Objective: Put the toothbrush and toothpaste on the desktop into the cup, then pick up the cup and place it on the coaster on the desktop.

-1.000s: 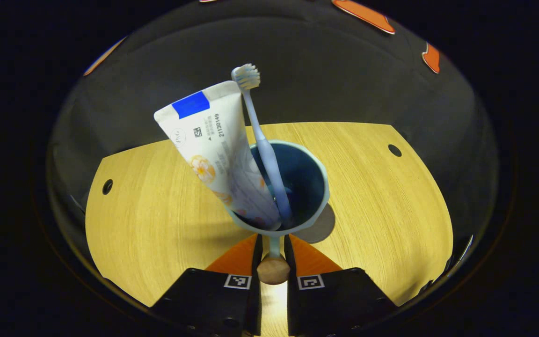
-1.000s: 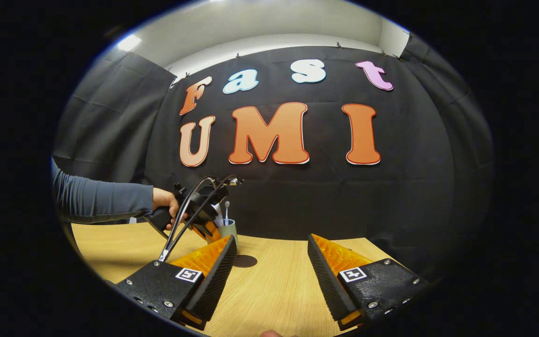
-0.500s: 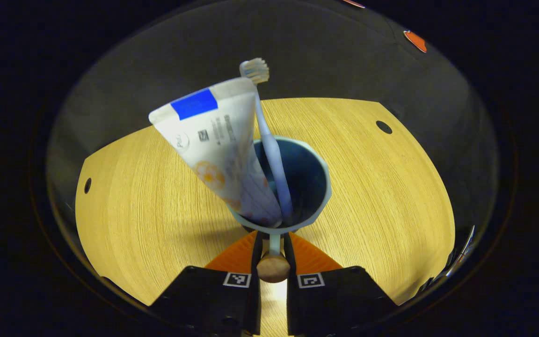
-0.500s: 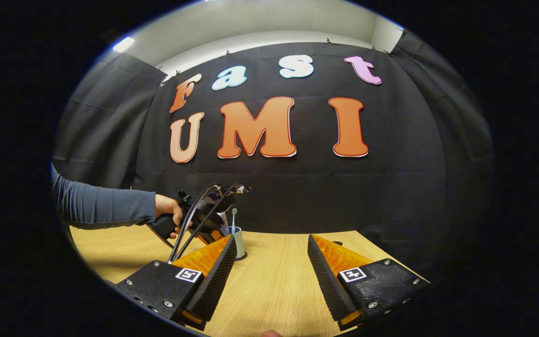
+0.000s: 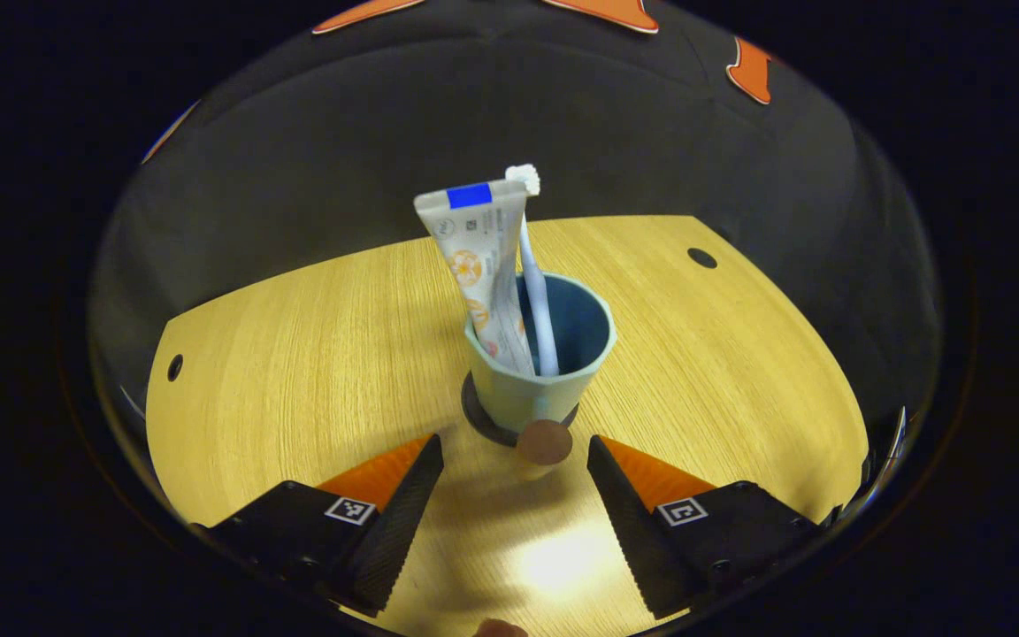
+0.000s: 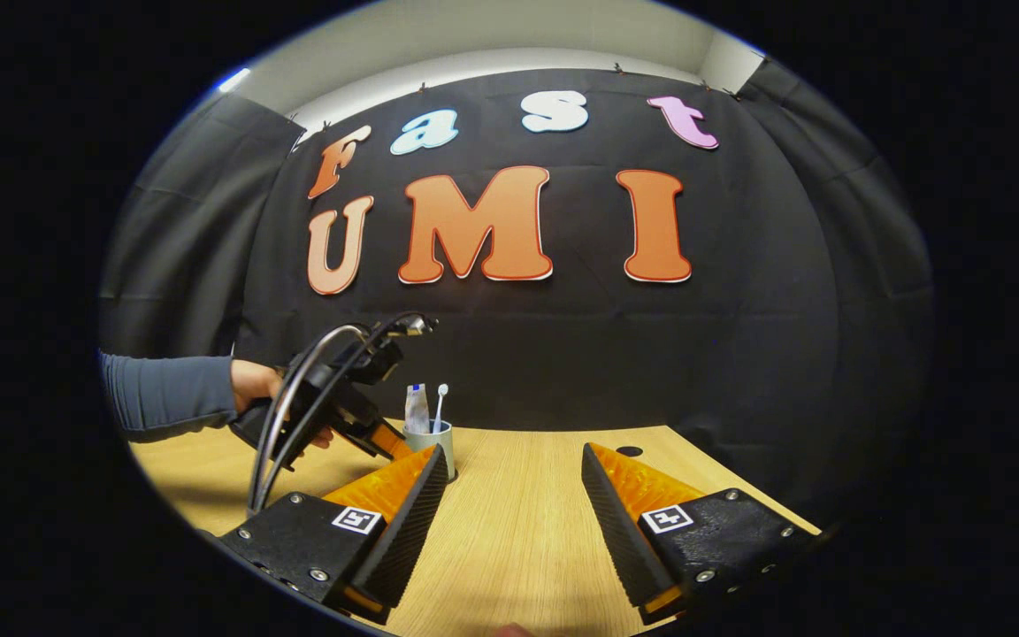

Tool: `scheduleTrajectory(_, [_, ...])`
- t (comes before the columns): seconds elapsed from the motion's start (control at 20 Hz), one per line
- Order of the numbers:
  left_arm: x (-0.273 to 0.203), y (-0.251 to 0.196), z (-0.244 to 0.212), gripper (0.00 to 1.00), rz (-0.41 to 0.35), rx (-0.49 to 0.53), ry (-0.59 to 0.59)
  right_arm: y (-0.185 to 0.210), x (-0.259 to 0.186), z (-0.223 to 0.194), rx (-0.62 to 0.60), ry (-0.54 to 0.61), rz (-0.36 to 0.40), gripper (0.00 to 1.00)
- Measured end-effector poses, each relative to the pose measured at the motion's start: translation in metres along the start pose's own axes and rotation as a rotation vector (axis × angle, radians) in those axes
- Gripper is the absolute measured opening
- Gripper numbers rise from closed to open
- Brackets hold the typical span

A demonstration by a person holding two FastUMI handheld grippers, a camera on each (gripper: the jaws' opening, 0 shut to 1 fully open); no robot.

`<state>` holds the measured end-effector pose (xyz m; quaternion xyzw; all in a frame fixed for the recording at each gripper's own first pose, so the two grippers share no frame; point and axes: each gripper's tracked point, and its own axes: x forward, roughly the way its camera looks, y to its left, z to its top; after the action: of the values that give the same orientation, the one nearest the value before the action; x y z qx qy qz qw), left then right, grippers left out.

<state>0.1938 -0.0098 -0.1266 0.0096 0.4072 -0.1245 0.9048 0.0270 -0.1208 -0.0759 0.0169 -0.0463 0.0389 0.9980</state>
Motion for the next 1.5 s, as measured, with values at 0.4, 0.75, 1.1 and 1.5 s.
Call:
scheduleTrajectory(0.4, [-0.072, 0.038, -0.003, 0.94, 0.137, 0.053, -0.385, 0.049, 0.018, 0.017, -0.044, -0.055, 0.010, 0.92])
scheduleTrajectory(0.75, [-0.167, 0.072, -0.005, 0.97, 0.256, 0.032, -0.671, 0.101, 0.034, 0.019, -0.090, -0.079, 0.070, 0.92])
scheduleTrajectory(1.1, [-0.224, 0.094, -0.016, 0.96, 0.316, 0.000, -0.875, 0.127, 0.039, 0.030, -0.102, -0.119, 0.108, 0.92])
scheduleTrajectory(1.5, [-0.210, 0.105, -0.032, 0.97, 0.342, -0.059, -0.925, 0.133, 0.050, 0.019, -0.097, -0.101, 0.116, 0.92])
